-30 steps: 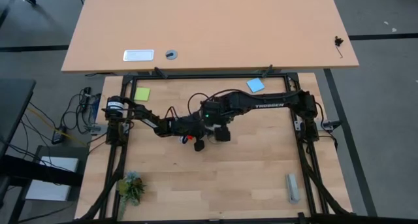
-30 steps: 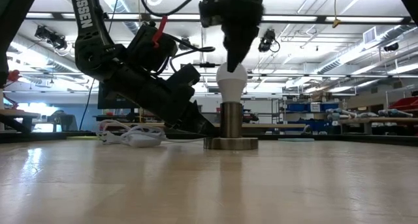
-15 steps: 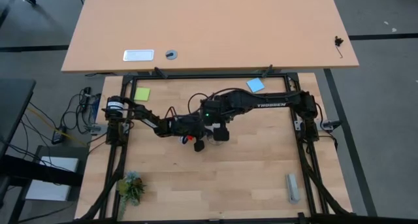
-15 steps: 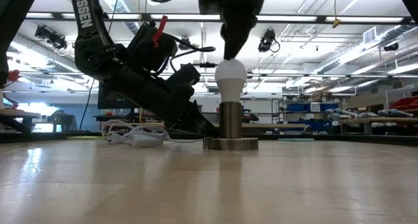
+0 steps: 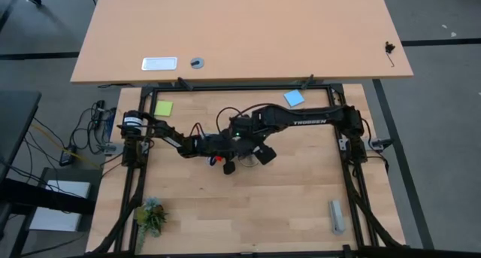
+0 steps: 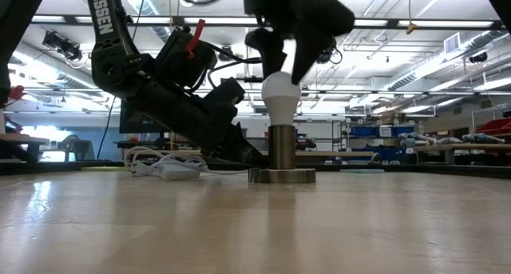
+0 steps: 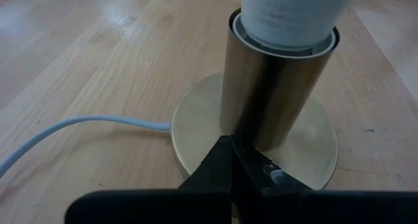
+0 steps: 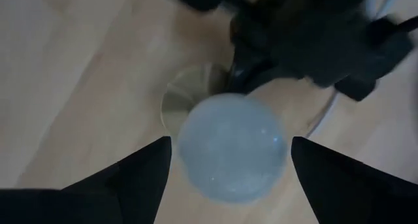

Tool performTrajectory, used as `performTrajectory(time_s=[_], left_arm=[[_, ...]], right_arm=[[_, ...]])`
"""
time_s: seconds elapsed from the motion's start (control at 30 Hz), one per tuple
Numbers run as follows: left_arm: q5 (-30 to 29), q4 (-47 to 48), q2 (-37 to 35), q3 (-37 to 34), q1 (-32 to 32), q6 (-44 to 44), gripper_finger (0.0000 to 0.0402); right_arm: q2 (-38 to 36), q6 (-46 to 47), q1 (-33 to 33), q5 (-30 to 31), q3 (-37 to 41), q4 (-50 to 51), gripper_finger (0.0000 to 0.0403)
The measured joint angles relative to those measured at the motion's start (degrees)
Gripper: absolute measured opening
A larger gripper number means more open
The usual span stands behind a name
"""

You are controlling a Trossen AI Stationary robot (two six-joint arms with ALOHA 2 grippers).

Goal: Screw lightbulb
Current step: Insert the light bulb into the lamp

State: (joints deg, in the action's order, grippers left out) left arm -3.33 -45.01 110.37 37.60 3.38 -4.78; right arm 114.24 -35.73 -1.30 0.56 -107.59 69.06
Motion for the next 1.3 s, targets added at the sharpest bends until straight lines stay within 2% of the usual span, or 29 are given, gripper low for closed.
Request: performTrajectory(time_s=[0.27,0.43,0.57,0.73,0.8,0.9,1.07,1.3], left_arm=[[0.04,0.0,0.0,0.0,0.0,0.02,0.0],[0.09,0.0,0.0,0.0,0.0,0.0,0.0],[0.15,0.02,0.0,0.0,0.0,0.0,0.0],[0.19,-0.04,-0.02,-0.01,0.0,0.0,0.0],[0.2,-0.02,-0.02,0.0,0.0,0.0,0.0],[0.24,0.0,-0.02,0.0,0.0,0.0,0.0],[0.2,0.0,0.0,0.0,0.0,0.0,0.0],[0.2,0.02,0.0,0.0,0.0,0.0,0.0]], right_arm=[[0.0,-3.25,-0.06,0.97,4.37,-2.41,0.0318],[0.0,3.76,0.09,1.76,4.37,-2.9,0.0304],[0.0,19.13,0.08,1.73,4.37,-3.07,0.0296],[0.0,49.09,-0.52,1.2,4.41,-2.28,0.03],[0.0,52.95,-0.54,0.15,4.41,-2.18,0.0304],[0.0,51.29,0.06,-0.31,4.38,-2.21,0.0312],[0.07,42.55,0.7,-0.39,1.57,0.67,0.0326],[0.04,20.31,1.16,4.52,-2.03,1.12,0.0337]])
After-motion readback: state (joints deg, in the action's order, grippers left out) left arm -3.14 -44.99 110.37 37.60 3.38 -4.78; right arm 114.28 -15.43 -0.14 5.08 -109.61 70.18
